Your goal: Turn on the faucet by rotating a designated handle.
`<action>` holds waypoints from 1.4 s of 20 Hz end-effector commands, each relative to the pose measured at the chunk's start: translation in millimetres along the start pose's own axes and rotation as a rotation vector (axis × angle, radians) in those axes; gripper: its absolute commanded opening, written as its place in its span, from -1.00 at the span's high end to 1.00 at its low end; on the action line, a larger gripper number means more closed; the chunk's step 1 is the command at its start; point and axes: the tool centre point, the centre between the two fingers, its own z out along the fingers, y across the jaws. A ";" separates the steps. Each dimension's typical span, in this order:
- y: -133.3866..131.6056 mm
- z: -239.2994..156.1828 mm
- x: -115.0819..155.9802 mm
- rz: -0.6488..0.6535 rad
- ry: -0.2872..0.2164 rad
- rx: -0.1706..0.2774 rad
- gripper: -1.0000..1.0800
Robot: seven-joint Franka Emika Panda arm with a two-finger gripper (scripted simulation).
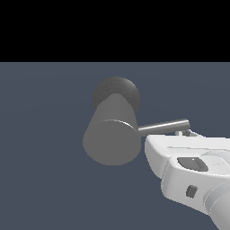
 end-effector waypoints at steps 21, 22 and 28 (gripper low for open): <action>24.8 -2.4 -55.4 0.002 -0.015 -0.005 1.00; 26.9 -2.4 -58.3 0.002 -0.016 -0.006 1.00; 39.3 -2.6 -75.5 0.001 -0.027 -0.009 1.00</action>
